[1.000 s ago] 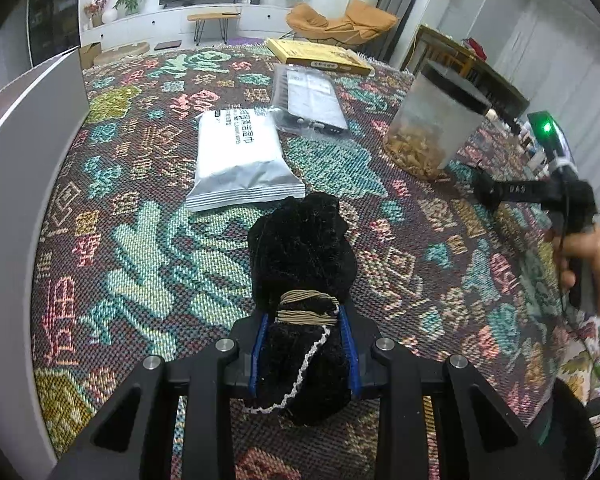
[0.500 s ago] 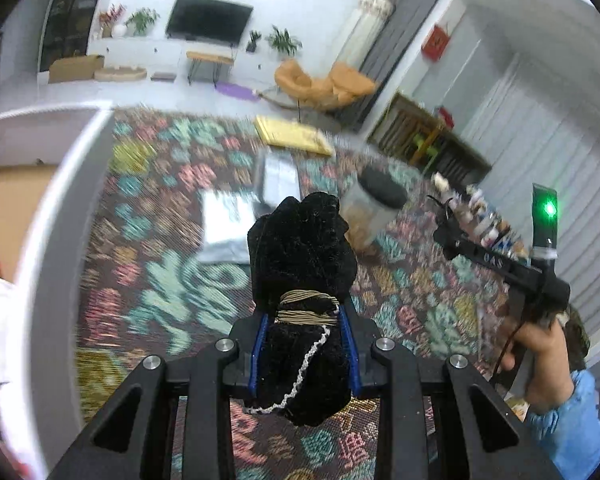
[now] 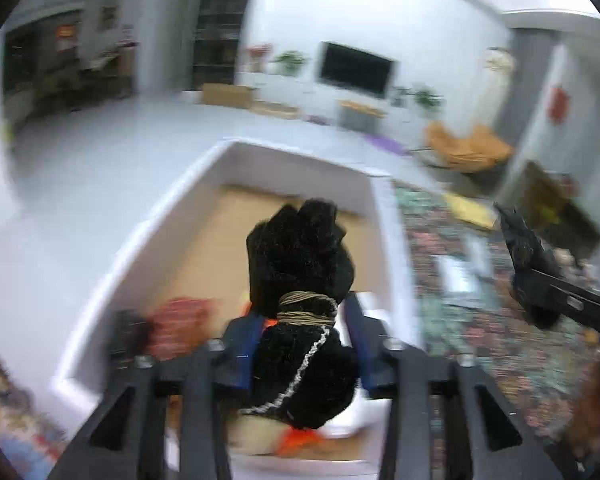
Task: Organize soft objects
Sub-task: 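Carry the knit bundle and hair clip over the white box and release both, then move the left tool to the white wipes packet and grasp it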
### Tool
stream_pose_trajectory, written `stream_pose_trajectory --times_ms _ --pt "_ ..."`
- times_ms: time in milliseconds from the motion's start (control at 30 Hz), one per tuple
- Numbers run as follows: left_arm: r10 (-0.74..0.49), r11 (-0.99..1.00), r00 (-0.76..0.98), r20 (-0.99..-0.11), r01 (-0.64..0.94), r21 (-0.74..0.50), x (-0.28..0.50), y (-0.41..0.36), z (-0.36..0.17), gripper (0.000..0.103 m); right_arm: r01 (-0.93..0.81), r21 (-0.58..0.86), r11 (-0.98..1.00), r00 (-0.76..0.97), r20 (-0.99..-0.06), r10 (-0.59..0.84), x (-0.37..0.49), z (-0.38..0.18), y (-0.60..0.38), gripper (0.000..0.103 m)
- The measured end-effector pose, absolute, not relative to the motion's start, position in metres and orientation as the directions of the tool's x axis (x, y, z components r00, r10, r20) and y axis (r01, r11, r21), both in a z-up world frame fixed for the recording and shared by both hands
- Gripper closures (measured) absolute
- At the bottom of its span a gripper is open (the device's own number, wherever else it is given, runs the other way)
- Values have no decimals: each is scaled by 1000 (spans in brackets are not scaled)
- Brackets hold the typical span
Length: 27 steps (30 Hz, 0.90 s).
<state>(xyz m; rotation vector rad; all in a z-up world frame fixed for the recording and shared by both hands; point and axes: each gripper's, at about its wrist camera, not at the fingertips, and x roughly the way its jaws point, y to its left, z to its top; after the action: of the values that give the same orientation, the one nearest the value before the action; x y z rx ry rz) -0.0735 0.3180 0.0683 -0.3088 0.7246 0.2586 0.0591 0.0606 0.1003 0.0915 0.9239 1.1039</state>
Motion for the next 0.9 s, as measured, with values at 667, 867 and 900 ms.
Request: stream_pose_trajectory --times_ms 667,867,900 --pt "-217 960 752 -623 50 -275 -36 150 62 2 13 9 1000 628 -779 -2 125 -73 -234 24" --pt "-291 957 621 -728 181 -228 -1 62 6 2 76 -40 996 597 -798 -78 135 -86 -238 24" --pt "-285 958 606 -743 176 -224 3 57 -4 2 71 -46 996 582 -809 -79 138 -89 -238 24"
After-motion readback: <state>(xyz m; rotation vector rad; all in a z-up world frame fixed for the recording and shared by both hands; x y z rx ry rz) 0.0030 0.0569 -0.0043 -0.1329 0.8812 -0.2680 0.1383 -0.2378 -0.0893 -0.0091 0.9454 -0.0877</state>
